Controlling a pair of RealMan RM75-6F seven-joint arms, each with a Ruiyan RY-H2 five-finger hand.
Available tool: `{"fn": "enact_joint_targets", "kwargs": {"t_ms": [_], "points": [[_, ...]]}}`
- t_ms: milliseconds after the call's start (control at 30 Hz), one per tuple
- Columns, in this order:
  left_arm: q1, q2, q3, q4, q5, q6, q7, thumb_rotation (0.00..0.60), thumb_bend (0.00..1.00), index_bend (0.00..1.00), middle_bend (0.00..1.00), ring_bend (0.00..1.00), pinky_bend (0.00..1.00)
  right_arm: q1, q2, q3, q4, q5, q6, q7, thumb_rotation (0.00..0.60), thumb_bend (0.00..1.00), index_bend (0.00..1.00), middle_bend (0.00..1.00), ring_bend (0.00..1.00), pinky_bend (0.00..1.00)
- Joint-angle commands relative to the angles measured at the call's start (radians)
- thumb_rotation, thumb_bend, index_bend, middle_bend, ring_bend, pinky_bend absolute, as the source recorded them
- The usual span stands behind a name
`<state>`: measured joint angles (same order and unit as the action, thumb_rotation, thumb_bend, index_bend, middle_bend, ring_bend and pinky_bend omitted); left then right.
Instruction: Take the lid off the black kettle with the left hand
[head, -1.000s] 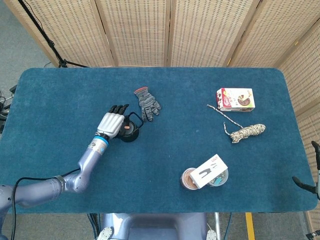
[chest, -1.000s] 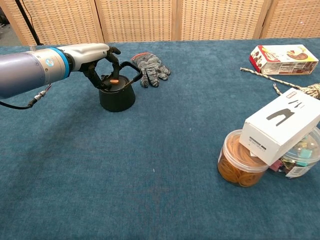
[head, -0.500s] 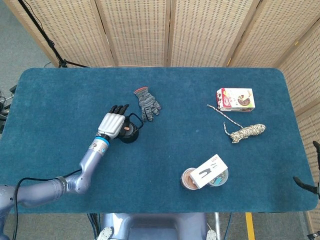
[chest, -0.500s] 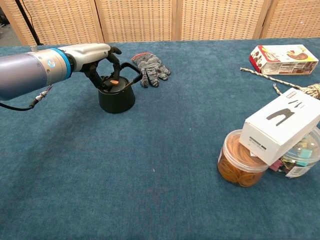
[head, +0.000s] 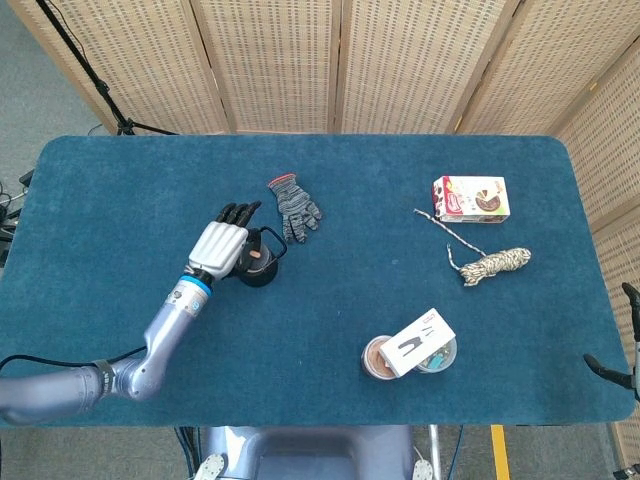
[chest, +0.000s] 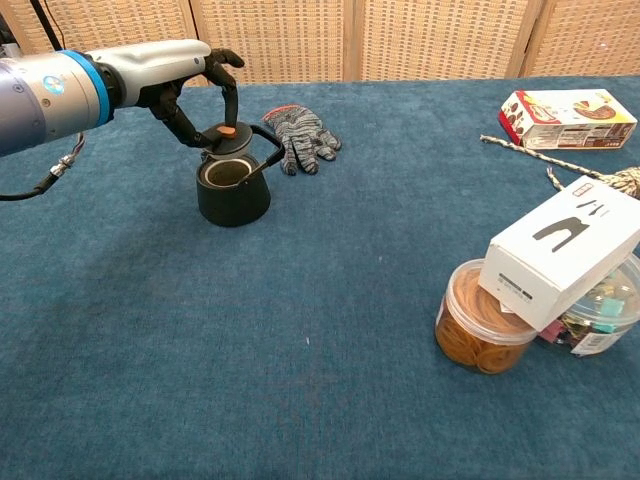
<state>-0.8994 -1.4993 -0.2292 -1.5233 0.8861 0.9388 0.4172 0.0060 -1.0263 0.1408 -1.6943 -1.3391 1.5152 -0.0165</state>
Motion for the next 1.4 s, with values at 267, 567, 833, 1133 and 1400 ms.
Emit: {"fn": "enact_joint_targets", "kwargs": {"t_ms": [267, 567, 833, 1133, 1400], "points": [[0.112, 0.0, 0.153, -0.046, 0.265, 0.096, -0.082, 0.6, 0.43, 0.6, 0.0, 0.0, 0.0, -0.003, 0.005, 0.0, -0.005, -0.002, 0.004, 0.005, 0.6, 0.0, 0.0, 0.0, 0.0, 0.0], [0.187, -0.087, 0.223, 0.046, 0.373, 0.146, -0.127, 0.6, 0.43, 0.6, 0.0, 0.0, 0.0, -0.006, 0.009, -0.003, -0.007, -0.011, 0.009, 0.016, 0.6, 0.0, 0.0, 0.0, 0.0, 0.0], [0.206, -0.147, 0.226, 0.117, 0.402, 0.132, -0.145, 0.6, 0.43, 0.6, 0.0, 0.0, 0.0, -0.006, 0.012, -0.003, -0.005, -0.011, 0.005, 0.025, 0.6, 0.0, 0.0, 0.0, 0.0, 0.0], [0.22, -0.161, 0.213, 0.133, 0.416, 0.132, -0.122, 0.6, 0.38, 0.42, 0.0, 0.0, 0.0, -0.006, 0.013, -0.003, -0.006, -0.011, 0.006, 0.026, 0.6, 0.0, 0.0, 0.0, 0.0, 0.0], [0.238, -0.127, 0.2, 0.094, 0.432, 0.146, -0.118, 0.6, 0.32, 0.2, 0.0, 0.0, 0.0, -0.009, 0.015, -0.005, -0.01, -0.018, 0.011, 0.028, 0.6, 0.0, 0.0, 0.0, 0.0, 0.0]]}}
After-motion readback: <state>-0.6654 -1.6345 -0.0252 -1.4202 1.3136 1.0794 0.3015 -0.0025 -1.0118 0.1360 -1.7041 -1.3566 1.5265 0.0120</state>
